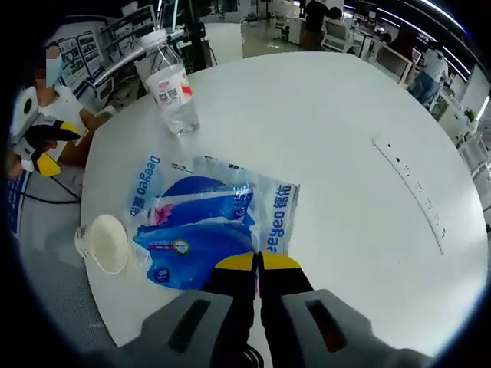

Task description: Arrange the tabletop items into an orderly group along one side of the table until the central work area is clear of visible clutter.

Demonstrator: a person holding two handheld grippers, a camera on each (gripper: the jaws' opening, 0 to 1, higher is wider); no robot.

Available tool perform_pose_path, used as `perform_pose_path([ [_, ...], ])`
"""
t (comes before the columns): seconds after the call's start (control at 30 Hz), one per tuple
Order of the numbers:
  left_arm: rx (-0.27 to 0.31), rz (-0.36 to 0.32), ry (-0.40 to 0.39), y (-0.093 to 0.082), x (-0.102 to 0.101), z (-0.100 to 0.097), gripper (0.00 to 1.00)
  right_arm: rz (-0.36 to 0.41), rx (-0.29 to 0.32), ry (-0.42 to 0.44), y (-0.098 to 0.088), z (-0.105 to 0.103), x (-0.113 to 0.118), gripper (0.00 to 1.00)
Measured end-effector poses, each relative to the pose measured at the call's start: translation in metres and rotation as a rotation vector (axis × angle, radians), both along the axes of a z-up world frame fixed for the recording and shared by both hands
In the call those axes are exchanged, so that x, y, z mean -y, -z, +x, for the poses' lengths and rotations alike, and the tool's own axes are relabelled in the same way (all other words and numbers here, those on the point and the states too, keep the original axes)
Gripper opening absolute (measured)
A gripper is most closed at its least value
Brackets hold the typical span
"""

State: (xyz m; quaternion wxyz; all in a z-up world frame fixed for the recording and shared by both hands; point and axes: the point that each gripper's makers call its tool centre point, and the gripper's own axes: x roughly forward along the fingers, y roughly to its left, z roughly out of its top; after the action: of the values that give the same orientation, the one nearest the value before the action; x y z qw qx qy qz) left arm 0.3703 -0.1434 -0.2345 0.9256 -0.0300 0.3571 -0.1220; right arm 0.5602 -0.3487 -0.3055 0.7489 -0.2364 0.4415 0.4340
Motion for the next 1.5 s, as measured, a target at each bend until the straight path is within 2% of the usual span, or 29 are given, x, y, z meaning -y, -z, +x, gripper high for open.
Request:
perform_pose_path([
  [0.13, 0.003, 0.003, 0.006, -0.001, 0.001, -0.001, 0.42, 0.026, 0.003, 0.050, -0.007, -0.001, 0.007, 0.00],
  [0.67, 0.020, 0.016, 0.038, -0.013, 0.006, -0.001, 0.42, 0.050, 0.015, 0.162, -0.022, -0.011, 0.047, 0.00],
  [0.97, 0.030, 0.019, 0.069, -0.020, 0.016, 0.006, 0.42, 0.071, 0.015, 0.262, -0.029, -0.007, 0.083, 0.00],
  [1.37, 0.032, 0.030, 0.102, -0.024, 0.026, 0.008, 0.42, 0.076, 0.020, 0.362, -0.035, -0.009, 0.125, 0.00],
  [1.5, 0.030, 0.031, 0.112, -0.023, 0.030, 0.007, 0.42, 0.084, 0.024, 0.409, -0.037, -0.016, 0.137, 0.00],
])
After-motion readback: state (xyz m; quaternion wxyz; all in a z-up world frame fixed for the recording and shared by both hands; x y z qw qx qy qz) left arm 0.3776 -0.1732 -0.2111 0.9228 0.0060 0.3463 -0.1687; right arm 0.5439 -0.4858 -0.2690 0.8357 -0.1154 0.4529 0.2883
